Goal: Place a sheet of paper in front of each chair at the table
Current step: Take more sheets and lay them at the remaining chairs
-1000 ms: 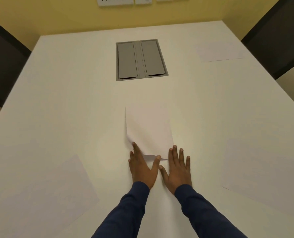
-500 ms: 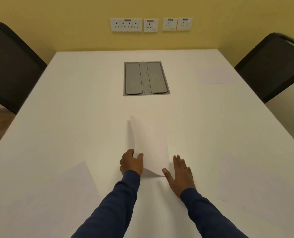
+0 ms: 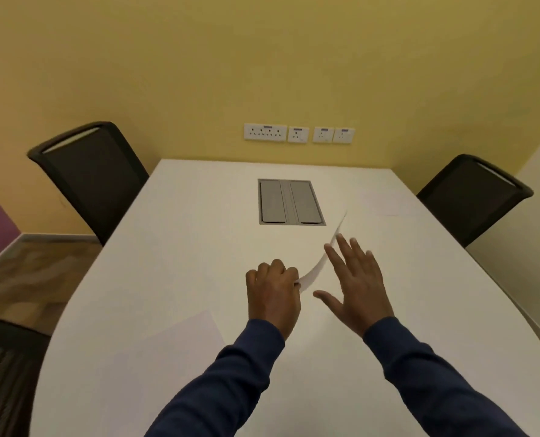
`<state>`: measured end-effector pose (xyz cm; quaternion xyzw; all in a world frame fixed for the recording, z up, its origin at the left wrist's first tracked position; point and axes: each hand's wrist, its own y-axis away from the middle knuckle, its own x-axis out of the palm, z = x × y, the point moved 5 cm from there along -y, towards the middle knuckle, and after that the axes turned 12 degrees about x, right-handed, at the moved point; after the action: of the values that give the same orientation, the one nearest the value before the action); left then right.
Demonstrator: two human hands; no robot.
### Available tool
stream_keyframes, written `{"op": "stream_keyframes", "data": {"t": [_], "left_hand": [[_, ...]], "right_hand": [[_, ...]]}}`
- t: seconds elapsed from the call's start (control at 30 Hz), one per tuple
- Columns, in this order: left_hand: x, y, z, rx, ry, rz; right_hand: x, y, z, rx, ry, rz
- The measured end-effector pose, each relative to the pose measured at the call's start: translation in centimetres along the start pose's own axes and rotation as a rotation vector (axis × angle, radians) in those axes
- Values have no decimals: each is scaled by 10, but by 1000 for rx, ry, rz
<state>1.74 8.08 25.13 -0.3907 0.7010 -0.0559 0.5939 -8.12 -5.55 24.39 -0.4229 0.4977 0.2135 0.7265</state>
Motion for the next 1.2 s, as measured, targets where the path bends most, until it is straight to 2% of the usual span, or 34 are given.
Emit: {"op": "stream_keyframes", "data": {"t": [0.13, 0.23, 0.37, 0.67, 0.83, 0.97, 1.07, 1.2], "left_hand": [[-61, 19, -7, 44, 5, -67], [-101, 45, -14, 5, 54, -99], [-152, 90, -30, -51, 170, -148], [-263, 211, -79, -165, 464, -354], [-318, 264, -80, -275, 640, -393], [-361, 301, -60, -412, 834, -493], [-396, 326, -40, -450, 893, -562], [-441, 362, 3, -506, 922, -635]], "right_hand": [[-56, 12, 52, -150, 64, -55], [-84, 37, 77, -199, 61, -31], [-118, 83, 78, -163, -33, 24], [-196, 199, 52, -111, -313, -18], [-218, 242, 55, 64, -706, 104], [-229, 264, 73, 154, -994, 207], [-237, 282, 100, 222, -1314, 262], [-238, 306, 163, 238, -1465, 311]]}}
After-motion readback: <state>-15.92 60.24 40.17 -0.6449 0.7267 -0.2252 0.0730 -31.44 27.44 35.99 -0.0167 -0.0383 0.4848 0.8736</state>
